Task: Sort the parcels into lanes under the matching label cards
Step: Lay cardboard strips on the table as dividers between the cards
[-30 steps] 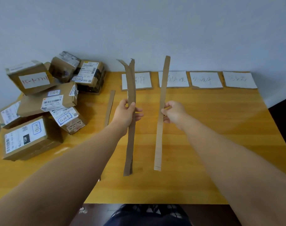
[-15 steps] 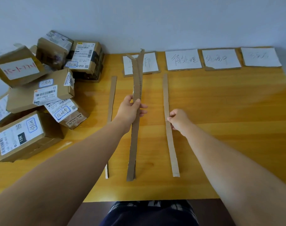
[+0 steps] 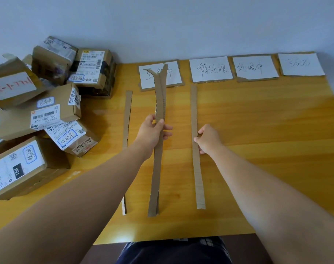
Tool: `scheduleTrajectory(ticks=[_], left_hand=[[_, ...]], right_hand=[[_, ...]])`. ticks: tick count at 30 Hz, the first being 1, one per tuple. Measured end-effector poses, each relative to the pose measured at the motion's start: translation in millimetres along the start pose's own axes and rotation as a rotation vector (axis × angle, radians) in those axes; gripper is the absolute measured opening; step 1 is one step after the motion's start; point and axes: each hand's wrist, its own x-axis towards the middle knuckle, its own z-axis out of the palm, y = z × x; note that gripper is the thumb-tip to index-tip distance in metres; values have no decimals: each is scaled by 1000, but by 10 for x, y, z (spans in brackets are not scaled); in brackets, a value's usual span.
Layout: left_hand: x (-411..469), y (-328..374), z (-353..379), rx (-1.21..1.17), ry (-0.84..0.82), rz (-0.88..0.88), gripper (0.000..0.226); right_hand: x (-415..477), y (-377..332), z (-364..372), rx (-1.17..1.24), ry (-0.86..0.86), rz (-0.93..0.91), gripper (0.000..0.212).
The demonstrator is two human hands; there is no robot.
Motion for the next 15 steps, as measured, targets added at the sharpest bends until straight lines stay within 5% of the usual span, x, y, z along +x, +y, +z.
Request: scheduleTrajectory(ticks=[15], left_hand=[[-52,31,-12,7,30,5,25]], right_hand=[[81,-11,41,-107,0,-83,18]])
